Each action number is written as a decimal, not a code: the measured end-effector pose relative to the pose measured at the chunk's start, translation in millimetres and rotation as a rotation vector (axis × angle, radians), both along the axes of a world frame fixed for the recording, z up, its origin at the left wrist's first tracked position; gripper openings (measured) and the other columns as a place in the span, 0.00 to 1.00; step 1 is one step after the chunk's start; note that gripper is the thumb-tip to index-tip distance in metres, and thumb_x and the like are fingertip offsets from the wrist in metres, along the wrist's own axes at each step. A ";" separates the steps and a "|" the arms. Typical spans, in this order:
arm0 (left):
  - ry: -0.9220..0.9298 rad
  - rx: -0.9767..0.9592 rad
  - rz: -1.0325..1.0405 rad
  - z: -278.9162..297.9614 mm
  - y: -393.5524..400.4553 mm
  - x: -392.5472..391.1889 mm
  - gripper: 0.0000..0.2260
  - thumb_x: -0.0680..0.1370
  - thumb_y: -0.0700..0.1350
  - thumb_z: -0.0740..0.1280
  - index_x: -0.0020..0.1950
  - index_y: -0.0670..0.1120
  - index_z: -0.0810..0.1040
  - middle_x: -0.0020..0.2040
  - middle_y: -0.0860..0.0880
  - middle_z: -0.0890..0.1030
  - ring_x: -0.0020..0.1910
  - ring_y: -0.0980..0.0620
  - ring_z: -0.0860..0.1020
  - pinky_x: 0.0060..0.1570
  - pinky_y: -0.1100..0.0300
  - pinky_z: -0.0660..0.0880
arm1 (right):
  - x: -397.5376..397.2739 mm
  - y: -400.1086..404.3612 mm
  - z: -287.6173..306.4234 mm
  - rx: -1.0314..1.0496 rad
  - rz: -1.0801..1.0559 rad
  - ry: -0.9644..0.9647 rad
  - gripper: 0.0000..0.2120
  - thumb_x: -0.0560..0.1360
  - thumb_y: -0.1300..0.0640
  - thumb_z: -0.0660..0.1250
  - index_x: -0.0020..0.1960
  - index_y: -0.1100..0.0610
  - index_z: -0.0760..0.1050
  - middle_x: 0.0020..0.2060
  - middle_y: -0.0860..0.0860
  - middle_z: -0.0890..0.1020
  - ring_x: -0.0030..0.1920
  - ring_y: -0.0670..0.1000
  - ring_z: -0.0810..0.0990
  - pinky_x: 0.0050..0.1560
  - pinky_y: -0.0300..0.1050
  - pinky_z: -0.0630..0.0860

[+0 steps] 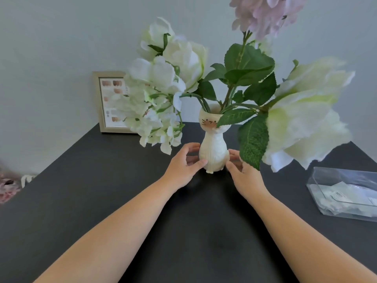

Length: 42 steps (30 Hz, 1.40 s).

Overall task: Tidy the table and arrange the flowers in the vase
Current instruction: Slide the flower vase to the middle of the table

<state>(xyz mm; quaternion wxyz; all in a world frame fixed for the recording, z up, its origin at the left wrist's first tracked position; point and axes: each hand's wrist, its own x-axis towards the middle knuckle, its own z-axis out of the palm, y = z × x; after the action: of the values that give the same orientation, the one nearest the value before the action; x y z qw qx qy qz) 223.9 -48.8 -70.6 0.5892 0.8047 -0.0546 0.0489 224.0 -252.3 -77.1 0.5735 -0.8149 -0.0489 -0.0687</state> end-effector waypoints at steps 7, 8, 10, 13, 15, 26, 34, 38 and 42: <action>-0.116 0.020 -0.041 3.2 -4.2 -8.2 0.24 0.74 0.49 0.73 0.67 0.64 0.70 0.61 0.67 0.77 0.56 0.61 0.80 0.52 0.67 0.76 | -7.4 -1.4 -5.6 -0.309 0.084 -0.264 0.18 0.76 0.59 0.66 0.66 0.51 0.72 0.52 0.40 0.75 0.53 0.46 0.78 0.54 0.38 0.71; -0.120 0.026 -0.050 3.3 -4.2 -7.6 0.25 0.75 0.48 0.73 0.66 0.66 0.70 0.61 0.67 0.77 0.54 0.61 0.81 0.51 0.69 0.75 | -6.0 -2.0 -6.9 -0.307 0.088 -0.252 0.19 0.76 0.59 0.66 0.67 0.50 0.72 0.53 0.40 0.76 0.54 0.46 0.78 0.55 0.38 0.71; -0.117 0.030 -0.068 3.2 -4.2 -4.2 0.27 0.75 0.46 0.72 0.67 0.69 0.67 0.63 0.67 0.76 0.52 0.59 0.82 0.49 0.71 0.75 | -2.8 -1.6 -10.2 -0.305 0.086 -0.221 0.21 0.76 0.58 0.66 0.68 0.48 0.70 0.54 0.40 0.76 0.56 0.45 0.78 0.54 0.36 0.70; -0.112 0.029 -0.082 0.5 -4.5 5.0 0.29 0.77 0.45 0.71 0.72 0.66 0.65 0.68 0.63 0.73 0.53 0.58 0.82 0.50 0.69 0.75 | 2.6 0.4 -13.6 -0.347 0.052 -0.221 0.22 0.76 0.56 0.66 0.69 0.48 0.69 0.53 0.36 0.74 0.56 0.45 0.77 0.55 0.37 0.69; -0.099 0.028 -0.078 -1.0 -4.7 14.6 0.30 0.77 0.44 0.70 0.73 0.64 0.64 0.69 0.61 0.73 0.54 0.57 0.82 0.53 0.67 0.75 | 8.0 1.9 -13.1 -0.368 0.048 -0.233 0.25 0.76 0.56 0.66 0.71 0.45 0.67 0.54 0.32 0.72 0.55 0.42 0.75 0.56 0.36 0.68; -0.102 0.056 -0.063 -3.9 -14.9 77.0 0.30 0.77 0.44 0.69 0.74 0.65 0.63 0.69 0.60 0.72 0.53 0.59 0.81 0.51 0.69 0.75 | 61.0 14.2 -15.8 -0.345 -0.025 -0.162 0.30 0.76 0.59 0.63 0.75 0.45 0.61 0.63 0.41 0.68 0.53 0.45 0.78 0.54 0.40 0.75; -0.127 0.148 -0.020 -5.6 -14.8 104.2 0.29 0.78 0.49 0.68 0.74 0.68 0.60 0.65 0.63 0.72 0.48 0.62 0.81 0.47 0.68 0.73 | 90.6 21.0 -11.4 -0.389 -0.026 -0.110 0.33 0.76 0.59 0.61 0.77 0.45 0.52 0.63 0.37 0.64 0.51 0.37 0.73 0.47 0.29 0.69; -0.126 0.191 -0.006 -8.9 -12.5 113.8 0.29 0.79 0.49 0.66 0.76 0.65 0.58 0.66 0.59 0.72 0.50 0.57 0.79 0.54 0.61 0.74 | 102.0 23.3 -13.2 -0.401 -0.033 -0.116 0.34 0.76 0.59 0.61 0.77 0.44 0.52 0.64 0.38 0.64 0.49 0.35 0.73 0.46 0.30 0.69; -0.144 0.170 0.002 -6.3 -12.8 111.7 0.29 0.79 0.48 0.67 0.76 0.62 0.59 0.64 0.61 0.71 0.50 0.59 0.80 0.53 0.64 0.74 | 100.7 22.7 -14.5 -0.377 -0.038 -0.155 0.33 0.76 0.59 0.64 0.77 0.45 0.55 0.65 0.40 0.64 0.51 0.38 0.74 0.46 0.29 0.69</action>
<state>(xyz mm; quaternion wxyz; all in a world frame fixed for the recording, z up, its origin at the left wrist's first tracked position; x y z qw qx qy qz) 335.6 -61.6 -76.9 0.5133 0.8462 -0.0999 0.1023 324.6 -229.5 -91.6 0.4038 -0.9009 -0.0895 -0.1316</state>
